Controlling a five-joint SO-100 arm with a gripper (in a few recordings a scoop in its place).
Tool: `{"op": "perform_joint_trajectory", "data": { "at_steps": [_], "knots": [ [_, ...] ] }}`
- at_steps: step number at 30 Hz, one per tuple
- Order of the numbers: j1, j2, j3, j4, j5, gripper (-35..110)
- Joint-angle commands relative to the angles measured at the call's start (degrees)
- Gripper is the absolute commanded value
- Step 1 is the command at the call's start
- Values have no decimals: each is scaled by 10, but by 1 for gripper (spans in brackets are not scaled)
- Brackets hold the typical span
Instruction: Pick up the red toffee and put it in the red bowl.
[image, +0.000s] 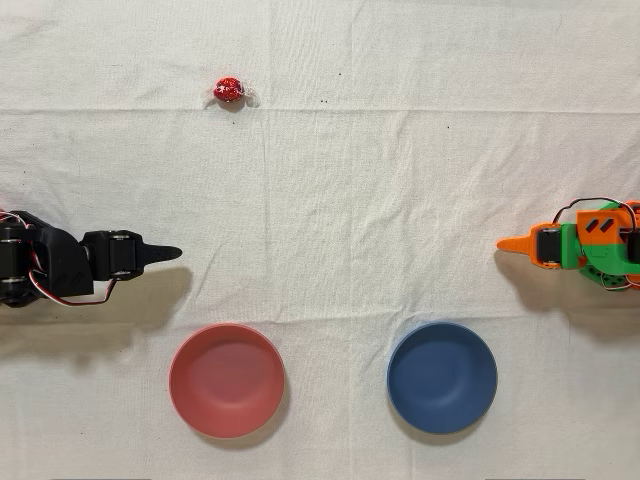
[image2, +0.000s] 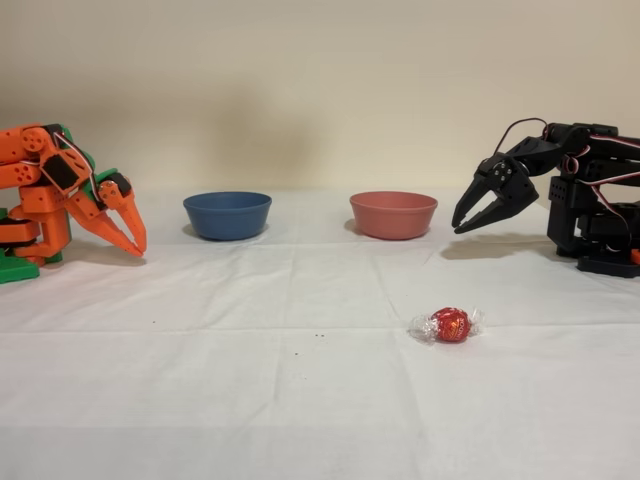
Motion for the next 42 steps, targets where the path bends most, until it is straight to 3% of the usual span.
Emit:
{"op": "perform_joint_trajectory", "data": {
  "at_steps": [1, 42],
  "knots": [
    [4, 10, 11, 8, -3, 1],
    [1, 10, 11, -4, -37, 1]
  ]
}}
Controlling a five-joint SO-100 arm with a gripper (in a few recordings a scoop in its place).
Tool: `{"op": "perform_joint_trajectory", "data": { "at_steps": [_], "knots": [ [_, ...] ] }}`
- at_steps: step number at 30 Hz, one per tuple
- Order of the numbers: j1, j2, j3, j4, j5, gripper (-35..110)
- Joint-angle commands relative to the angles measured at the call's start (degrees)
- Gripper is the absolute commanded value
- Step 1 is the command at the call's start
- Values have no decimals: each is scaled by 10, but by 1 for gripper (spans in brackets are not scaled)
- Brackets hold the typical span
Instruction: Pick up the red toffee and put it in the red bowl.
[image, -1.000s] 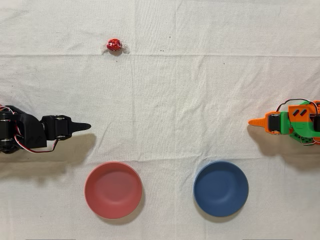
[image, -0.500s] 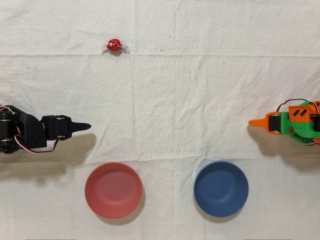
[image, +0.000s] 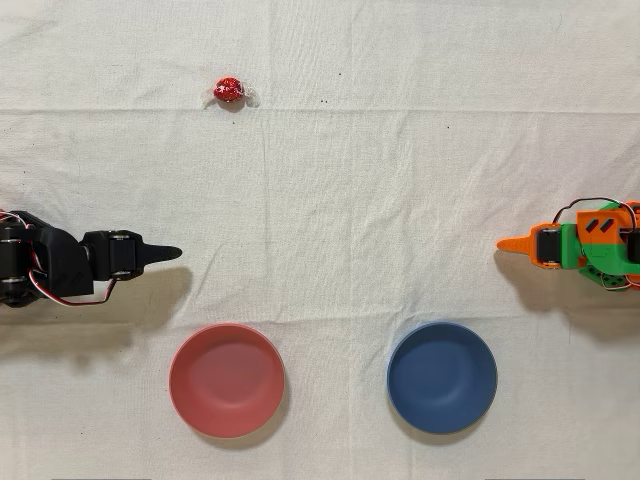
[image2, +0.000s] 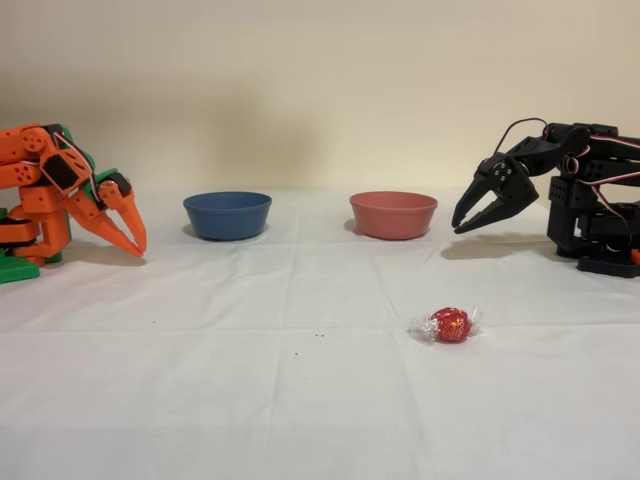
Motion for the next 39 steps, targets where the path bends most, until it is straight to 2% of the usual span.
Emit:
{"op": "perform_joint_trajectory", "data": {
  "at_steps": [1, 5, 13, 18, 25, 31, 39],
  "knots": [
    [3, 10, 11, -6, -48, 1],
    [5, -18, -23, 9, -91, 1],
    [3, -164, -175, 23, -85, 1],
    [-6, -237, -284, 72, -79, 1],
    [-88, -297, -422, 165, -90, 1],
    [-176, -380, -521, 201, -92, 1],
    [-247, -500, -633, 230, -48, 1]
  ]
}}
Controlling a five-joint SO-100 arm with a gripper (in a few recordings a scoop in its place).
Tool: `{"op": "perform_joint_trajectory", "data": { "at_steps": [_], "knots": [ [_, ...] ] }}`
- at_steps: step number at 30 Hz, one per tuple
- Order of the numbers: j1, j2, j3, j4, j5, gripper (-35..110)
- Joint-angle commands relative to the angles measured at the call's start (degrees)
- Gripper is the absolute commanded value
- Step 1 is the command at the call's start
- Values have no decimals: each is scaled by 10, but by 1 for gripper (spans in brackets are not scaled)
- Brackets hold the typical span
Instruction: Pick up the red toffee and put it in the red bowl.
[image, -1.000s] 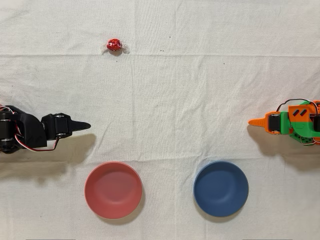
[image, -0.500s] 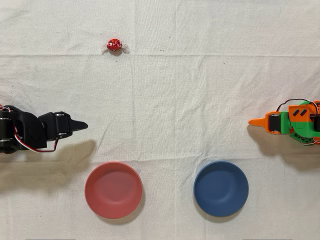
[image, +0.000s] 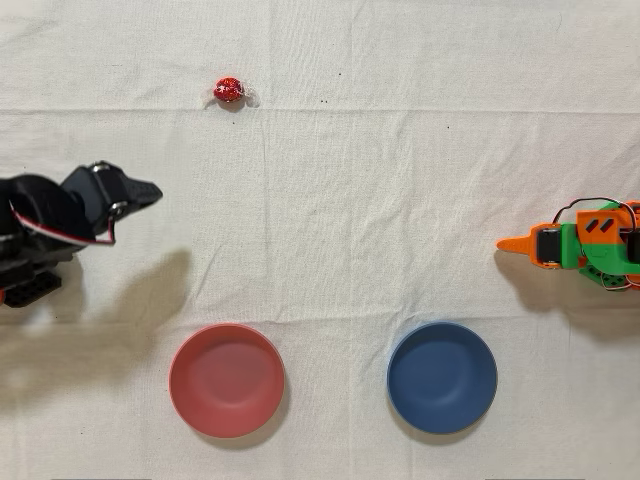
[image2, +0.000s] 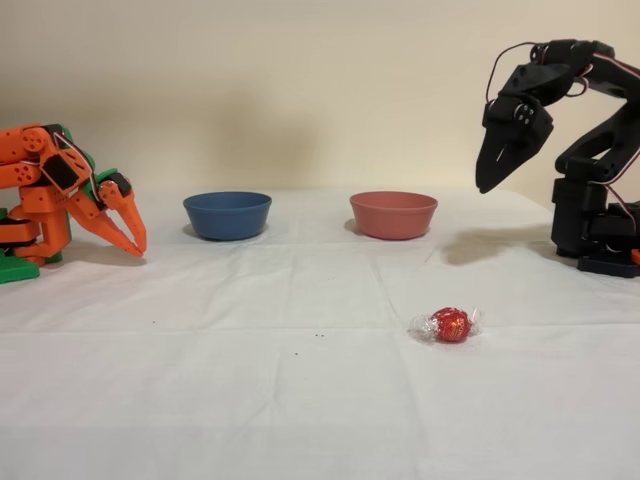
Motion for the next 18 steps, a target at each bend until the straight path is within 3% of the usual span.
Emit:
{"op": "perform_joint_trajectory", "data": {
  "at_steps": [1, 18],
  "knots": [
    [-35, -47, -86, 12, -4, 1],
    [-146, -273, -304, 74, 8, 1]
  ]
}}
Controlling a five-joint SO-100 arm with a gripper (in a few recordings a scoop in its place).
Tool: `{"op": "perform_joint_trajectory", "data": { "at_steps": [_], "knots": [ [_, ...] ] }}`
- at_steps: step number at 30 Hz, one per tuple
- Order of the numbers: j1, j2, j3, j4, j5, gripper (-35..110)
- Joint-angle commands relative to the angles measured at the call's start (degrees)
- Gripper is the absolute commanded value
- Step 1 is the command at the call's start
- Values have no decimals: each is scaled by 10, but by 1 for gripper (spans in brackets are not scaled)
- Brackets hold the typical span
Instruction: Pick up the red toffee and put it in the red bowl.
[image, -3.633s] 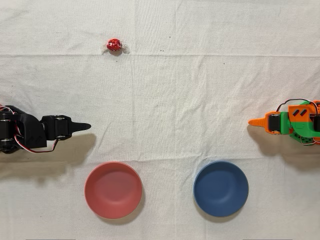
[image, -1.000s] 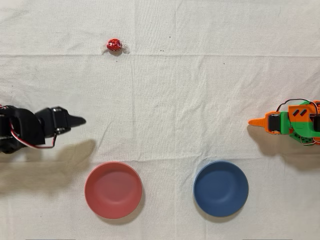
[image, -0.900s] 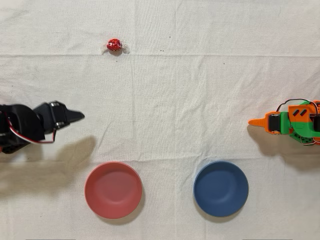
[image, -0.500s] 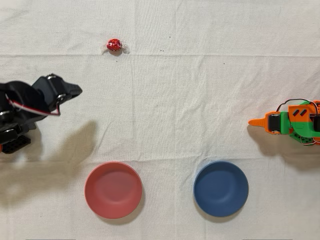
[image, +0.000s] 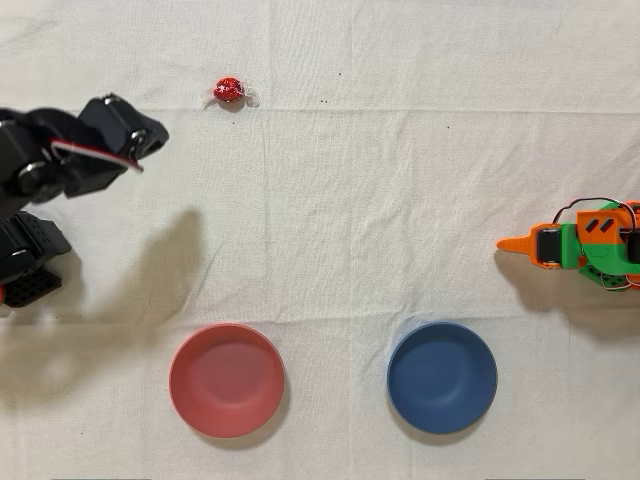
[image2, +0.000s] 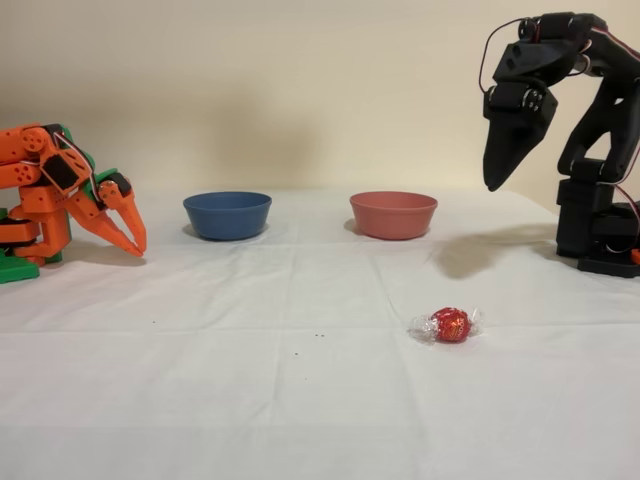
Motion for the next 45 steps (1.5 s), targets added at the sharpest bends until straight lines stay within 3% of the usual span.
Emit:
{"op": "perform_joint_trajectory", "data": {
  "at_steps": [1, 5, 14, 22, 32, 45],
  "knots": [
    [-32, -40, -85, 29, -11, 1],
    [-52, -89, -124, 32, -3, 1],
    [-79, -141, -134, 2, -173, 1],
    [-83, -191, -156, -43, -155, 2],
    [-83, -239, -188, -40, -141, 29],
    [-88, -343, -252, -76, -152, 31]
  ]
}}
